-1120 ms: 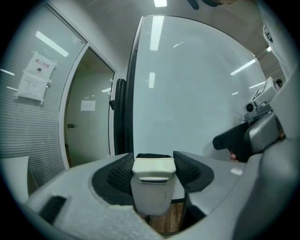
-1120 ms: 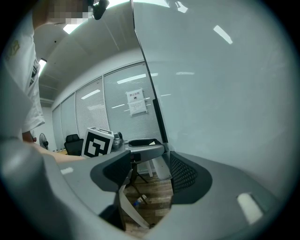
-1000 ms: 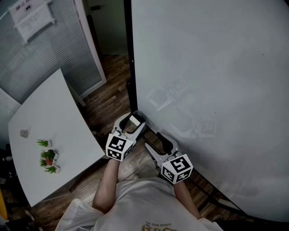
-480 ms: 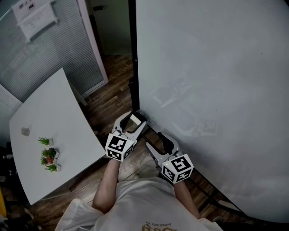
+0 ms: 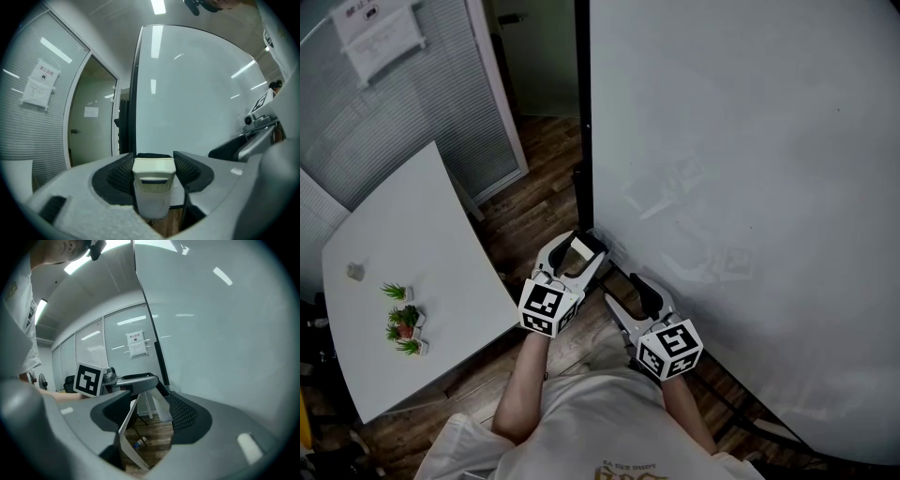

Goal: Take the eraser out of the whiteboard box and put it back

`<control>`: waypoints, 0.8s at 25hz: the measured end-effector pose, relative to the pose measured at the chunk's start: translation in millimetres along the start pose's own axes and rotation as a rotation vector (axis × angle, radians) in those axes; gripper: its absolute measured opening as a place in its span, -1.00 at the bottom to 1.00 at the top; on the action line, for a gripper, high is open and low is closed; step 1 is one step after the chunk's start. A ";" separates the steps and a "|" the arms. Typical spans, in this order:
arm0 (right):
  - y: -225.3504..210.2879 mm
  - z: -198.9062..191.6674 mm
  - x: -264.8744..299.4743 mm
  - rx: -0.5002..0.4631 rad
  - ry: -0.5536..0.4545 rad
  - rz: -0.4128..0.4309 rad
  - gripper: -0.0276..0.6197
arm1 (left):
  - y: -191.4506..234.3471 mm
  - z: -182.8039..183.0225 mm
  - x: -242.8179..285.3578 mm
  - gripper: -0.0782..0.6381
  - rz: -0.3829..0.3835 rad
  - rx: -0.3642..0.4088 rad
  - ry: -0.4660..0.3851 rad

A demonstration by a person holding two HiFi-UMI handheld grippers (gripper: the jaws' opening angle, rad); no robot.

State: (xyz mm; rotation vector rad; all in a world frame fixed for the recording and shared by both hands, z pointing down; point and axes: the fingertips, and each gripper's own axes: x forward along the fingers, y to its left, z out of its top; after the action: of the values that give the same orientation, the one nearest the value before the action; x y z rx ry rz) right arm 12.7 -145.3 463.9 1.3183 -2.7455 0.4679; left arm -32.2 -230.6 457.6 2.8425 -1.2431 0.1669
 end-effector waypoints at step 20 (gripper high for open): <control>4.0 8.6 -5.7 -0.030 -0.024 -0.016 -0.09 | -2.0 25.7 -20.2 -0.04 0.022 0.020 -0.059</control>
State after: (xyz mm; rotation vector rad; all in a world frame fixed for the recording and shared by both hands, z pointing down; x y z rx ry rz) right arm 13.9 -141.2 453.7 1.3461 -2.7477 0.4108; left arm -42.2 -216.4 429.8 2.8717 -1.2917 0.0967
